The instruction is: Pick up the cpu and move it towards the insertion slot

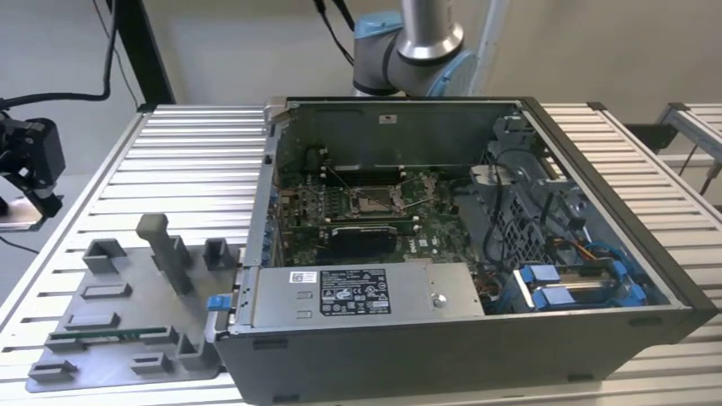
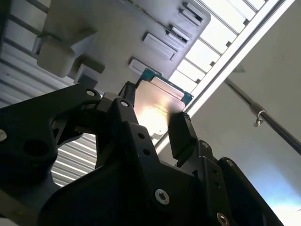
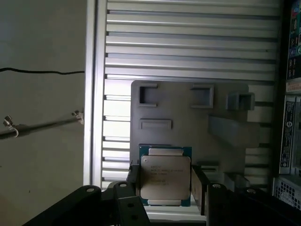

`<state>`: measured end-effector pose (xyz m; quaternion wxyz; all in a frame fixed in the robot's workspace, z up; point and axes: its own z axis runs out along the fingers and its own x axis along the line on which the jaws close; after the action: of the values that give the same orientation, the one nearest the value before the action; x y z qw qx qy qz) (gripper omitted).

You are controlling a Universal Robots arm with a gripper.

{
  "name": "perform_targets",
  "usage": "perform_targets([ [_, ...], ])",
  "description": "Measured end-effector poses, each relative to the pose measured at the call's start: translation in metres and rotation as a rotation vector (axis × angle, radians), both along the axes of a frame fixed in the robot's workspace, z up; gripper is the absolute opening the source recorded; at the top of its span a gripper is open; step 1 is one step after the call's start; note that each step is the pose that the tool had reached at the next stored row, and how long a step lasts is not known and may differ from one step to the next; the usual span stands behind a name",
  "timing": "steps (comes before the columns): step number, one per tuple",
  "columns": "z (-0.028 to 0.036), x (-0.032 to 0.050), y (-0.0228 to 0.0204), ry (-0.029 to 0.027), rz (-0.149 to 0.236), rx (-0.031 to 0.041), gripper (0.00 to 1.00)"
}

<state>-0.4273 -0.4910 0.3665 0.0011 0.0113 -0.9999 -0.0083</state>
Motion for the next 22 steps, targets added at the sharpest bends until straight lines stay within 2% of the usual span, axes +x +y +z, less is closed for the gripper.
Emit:
perform_targets([
  [22,0.0000,0.0775,0.0050,0.0000,0.000,-0.0001,0.00],
])
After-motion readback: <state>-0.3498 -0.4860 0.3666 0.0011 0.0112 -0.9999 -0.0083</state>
